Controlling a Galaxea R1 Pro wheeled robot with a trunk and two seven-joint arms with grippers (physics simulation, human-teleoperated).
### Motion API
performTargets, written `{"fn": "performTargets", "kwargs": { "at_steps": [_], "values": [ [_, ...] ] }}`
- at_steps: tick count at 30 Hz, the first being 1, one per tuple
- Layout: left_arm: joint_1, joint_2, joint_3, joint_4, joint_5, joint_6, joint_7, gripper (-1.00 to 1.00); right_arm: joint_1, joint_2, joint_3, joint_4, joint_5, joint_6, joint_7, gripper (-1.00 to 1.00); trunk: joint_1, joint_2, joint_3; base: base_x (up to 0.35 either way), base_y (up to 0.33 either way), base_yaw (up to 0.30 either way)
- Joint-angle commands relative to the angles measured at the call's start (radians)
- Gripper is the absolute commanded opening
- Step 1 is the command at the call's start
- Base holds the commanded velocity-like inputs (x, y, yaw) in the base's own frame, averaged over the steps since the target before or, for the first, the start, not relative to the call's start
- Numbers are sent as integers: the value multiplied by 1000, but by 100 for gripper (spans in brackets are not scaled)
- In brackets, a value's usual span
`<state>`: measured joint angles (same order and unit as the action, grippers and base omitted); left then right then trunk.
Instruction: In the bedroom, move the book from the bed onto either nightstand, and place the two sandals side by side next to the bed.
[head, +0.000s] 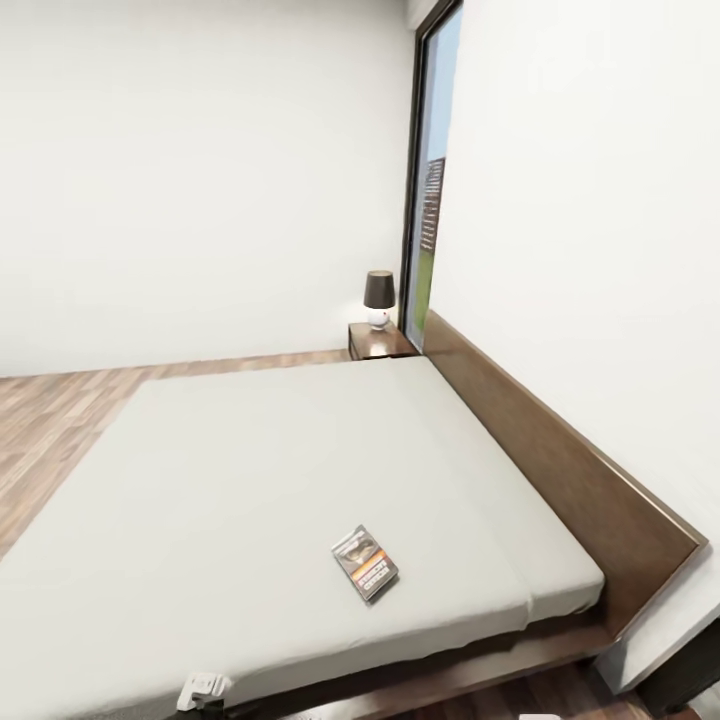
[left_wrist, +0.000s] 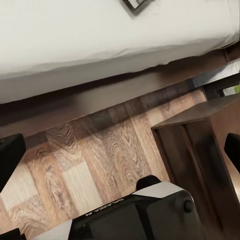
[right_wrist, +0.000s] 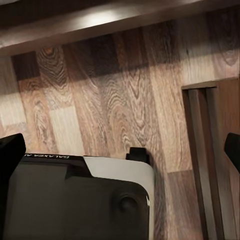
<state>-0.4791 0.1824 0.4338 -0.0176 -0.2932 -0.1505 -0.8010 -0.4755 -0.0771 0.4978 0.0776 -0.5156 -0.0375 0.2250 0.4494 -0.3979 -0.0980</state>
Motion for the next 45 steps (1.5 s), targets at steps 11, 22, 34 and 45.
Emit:
{"fn": "performTargets", "kwargs": {
  "at_steps": [11,22,34,45],
  "values": [
    [-1,0,7,1,-11,-6,-1,100,-2,0,8,4,-11,-4,7,100,1,-2,-2,0,0,292],
    [-1,0,7,1,-11,-7,0,100,-2,0,8,4,-11,-4,7,100,1,-2,-2,132,-131,155],
    [-1,0,8,1,-11,-8,0,100,-2,0,8,4,-11,-4,7,100,1,-2,-2,46,-25,2],
    [-1,0,8,1,-11,-8,0,100,-2,0,8,4,-11,-4,7,100,1,-2,-2,168,45,0]
  ]
}}
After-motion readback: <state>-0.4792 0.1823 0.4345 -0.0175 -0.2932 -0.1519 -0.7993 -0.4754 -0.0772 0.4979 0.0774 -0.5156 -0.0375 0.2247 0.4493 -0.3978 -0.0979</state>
